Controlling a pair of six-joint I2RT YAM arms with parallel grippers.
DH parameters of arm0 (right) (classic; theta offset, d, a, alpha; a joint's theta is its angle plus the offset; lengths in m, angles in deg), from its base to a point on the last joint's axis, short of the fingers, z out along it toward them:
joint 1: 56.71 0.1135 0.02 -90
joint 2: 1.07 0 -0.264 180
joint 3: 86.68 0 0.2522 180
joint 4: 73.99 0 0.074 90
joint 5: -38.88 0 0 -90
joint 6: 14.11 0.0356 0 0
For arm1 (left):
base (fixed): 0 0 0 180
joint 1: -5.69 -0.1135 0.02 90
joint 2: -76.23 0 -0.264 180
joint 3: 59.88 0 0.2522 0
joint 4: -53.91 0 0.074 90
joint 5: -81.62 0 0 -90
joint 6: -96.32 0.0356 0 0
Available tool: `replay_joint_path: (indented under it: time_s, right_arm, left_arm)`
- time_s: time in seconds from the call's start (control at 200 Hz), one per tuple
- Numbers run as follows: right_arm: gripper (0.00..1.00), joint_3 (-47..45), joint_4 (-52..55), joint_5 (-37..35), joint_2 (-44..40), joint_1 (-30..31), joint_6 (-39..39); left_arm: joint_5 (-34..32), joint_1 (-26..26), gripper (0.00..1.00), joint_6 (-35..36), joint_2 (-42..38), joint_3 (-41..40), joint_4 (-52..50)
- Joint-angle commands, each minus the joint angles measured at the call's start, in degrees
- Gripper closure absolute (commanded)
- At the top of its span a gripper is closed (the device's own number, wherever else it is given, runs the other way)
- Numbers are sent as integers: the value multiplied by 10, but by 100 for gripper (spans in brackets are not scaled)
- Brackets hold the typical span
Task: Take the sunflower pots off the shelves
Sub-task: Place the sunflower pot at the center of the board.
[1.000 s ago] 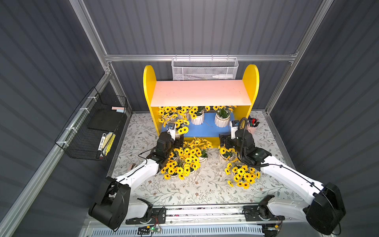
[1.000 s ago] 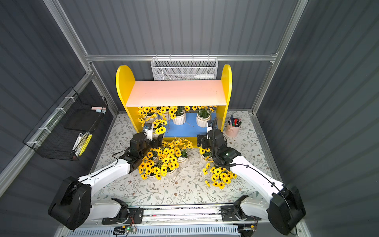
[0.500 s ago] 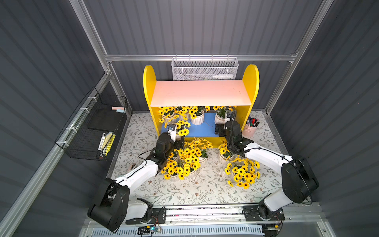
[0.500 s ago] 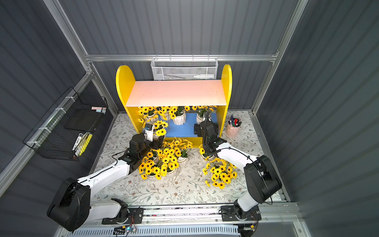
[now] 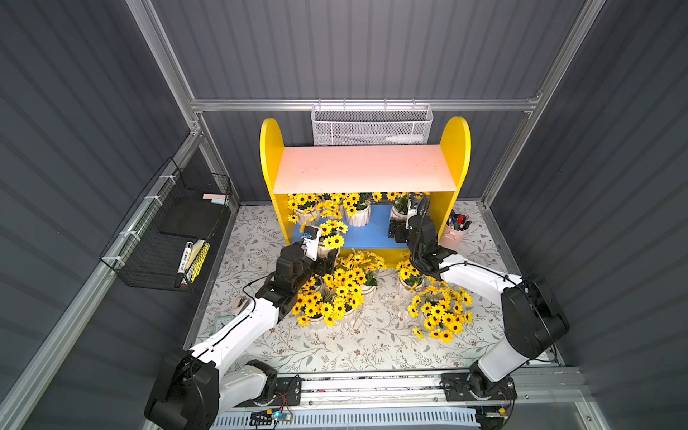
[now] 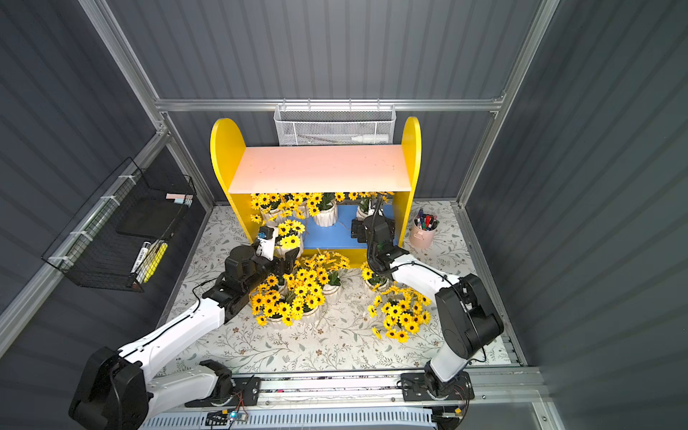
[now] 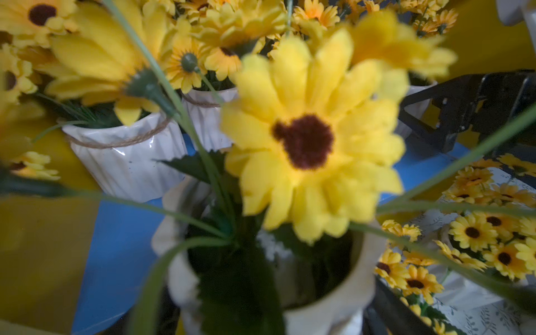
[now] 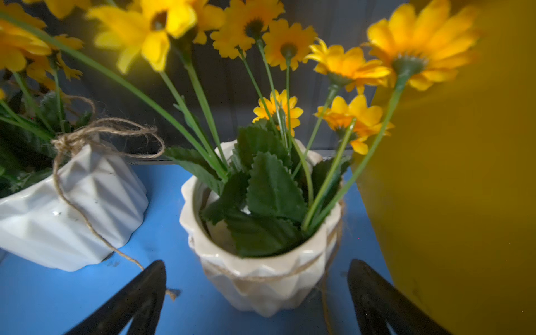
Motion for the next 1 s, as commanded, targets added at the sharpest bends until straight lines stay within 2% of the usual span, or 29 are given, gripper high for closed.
replay_joint_path:
  time_s: [0.0, 0.1, 0.305, 0.42, 0.745, 0.88, 0.996]
  right_arm:
    - [1, -2, 3, 2, -21, -2, -7]
    - [1, -9, 21, 4, -34, -2, 2]
    - [1, -48, 16, 18, -75, -1, 13]
    - [1, -55, 26, 34, -95, -2, 12]
    - [1, -78, 70, 88, -152, -2, 44]
    - [1, -96, 87, 99, -189, -1, 52]
    - [1, -100, 134, 140, -222, -1, 65]
  left_arm:
    - [24, 7, 100, -8, -40, 15, -3]
    - [31, 24, 100, -10, -62, 14, -28]
    - [42, 80, 100, 35, -93, 45, -104]
    - [69, 89, 100, 30, -103, 57, -121]
    - [123, 107, 100, 1, -87, 41, -83]
    - [132, 129, 100, 3, -76, 44, -76]
    - [142, 149, 100, 6, -67, 46, -71]
